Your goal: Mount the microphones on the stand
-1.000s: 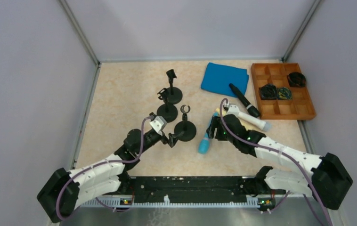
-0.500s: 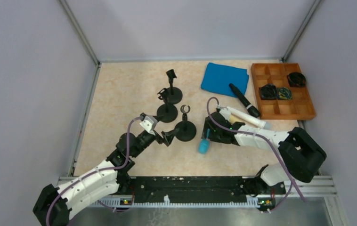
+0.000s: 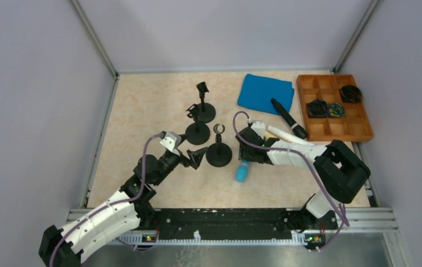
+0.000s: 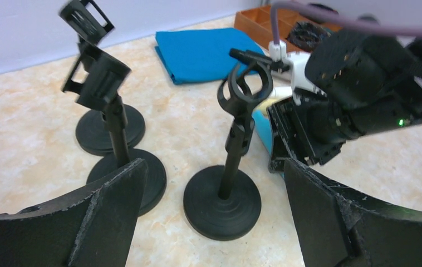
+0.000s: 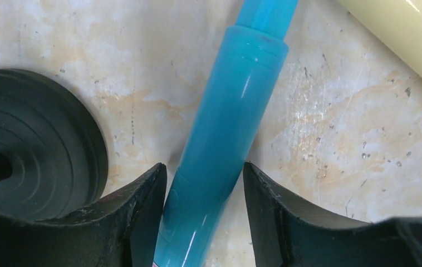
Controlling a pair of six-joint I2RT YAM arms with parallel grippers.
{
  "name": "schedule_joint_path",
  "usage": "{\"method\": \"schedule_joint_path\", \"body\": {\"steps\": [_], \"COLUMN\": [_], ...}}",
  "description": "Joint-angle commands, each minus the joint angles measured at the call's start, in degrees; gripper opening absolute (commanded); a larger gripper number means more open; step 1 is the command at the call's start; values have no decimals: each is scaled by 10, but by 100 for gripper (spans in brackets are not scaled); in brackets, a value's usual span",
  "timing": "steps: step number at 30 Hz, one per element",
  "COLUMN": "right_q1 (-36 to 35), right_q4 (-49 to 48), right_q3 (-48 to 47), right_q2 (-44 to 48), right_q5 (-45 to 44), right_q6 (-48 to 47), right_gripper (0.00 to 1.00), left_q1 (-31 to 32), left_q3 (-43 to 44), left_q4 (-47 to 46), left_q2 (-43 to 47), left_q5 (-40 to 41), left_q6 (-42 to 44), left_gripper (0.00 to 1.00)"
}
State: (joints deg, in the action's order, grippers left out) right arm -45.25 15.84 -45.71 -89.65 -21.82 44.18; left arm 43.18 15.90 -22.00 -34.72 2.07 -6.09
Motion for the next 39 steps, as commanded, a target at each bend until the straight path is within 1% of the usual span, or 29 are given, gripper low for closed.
{"method": "schedule_joint_path", "body": {"steps": [1, 3, 5, 7, 10, 12, 14, 17, 19, 24, 28, 30, 32, 35, 37, 39], "right_q1": [6, 6, 6, 10, 13, 13, 12, 13, 13, 12, 12, 13, 12, 12, 12, 12], "right_q4": [46, 51, 50, 50, 54, 48, 32, -21, -73, -231, -320, -353, -379, -406, -419, -434], "right_q3": [-9, -9, -4, 1, 3, 4, 11, 40, 71, 150, 176, 175, 175, 171, 169, 167], "right_q2": [-42, -40, -26, -6, 35, 71, 117, 215, 282, 434, 518, 542, 555, 555, 552, 548], "right_q5": [13, 18, 22, 25, 17, 8, 2, -5, -2, 46, 84, 130, 177, 240, 261, 267], "right_q6": [-57, -64, -64, -64, -65, -73, -89, -125, -161, -264, -335, -358, -374, -401, -411, -409], "right_gripper": [51, 44, 36, 29, 21, 10, 0, 0, 0, 0, 0, 0, 0, 0, 0, 0], "left_q1": [2, 2, 2, 2, 2, 2, 2, 2, 2, 2, 2, 2, 2, 3, 9, 26], "left_q3": [57, 77, 98, 120, 161, 188, 210, 242, 263, 328, 389, 415, 435, 442, 441, 442], "left_q4": [47, 69, 94, 113, 158, 177, 182, 183, 183, 189, 201, 202, 189, 145, 114, 95], "left_q2": [23, 27, 29, 28, 29, 30, 31, 24, 12, -44, -109, -145, -178, -220, -241, -256], "left_q5": [53, 71, 106, 143, 180, 193, 187, 156, 129, 62, 11, -25, -80, -158, -183, -184], "left_q6": [-25, -32, -51, -66, -98, -106, -105, -103, -103, -112, -115, -113, -122, -157, -174, -177], "left_gripper": [99, 99, 99, 99, 99, 99, 99, 99, 99, 99, 99, 99, 99, 99, 99, 99]}}
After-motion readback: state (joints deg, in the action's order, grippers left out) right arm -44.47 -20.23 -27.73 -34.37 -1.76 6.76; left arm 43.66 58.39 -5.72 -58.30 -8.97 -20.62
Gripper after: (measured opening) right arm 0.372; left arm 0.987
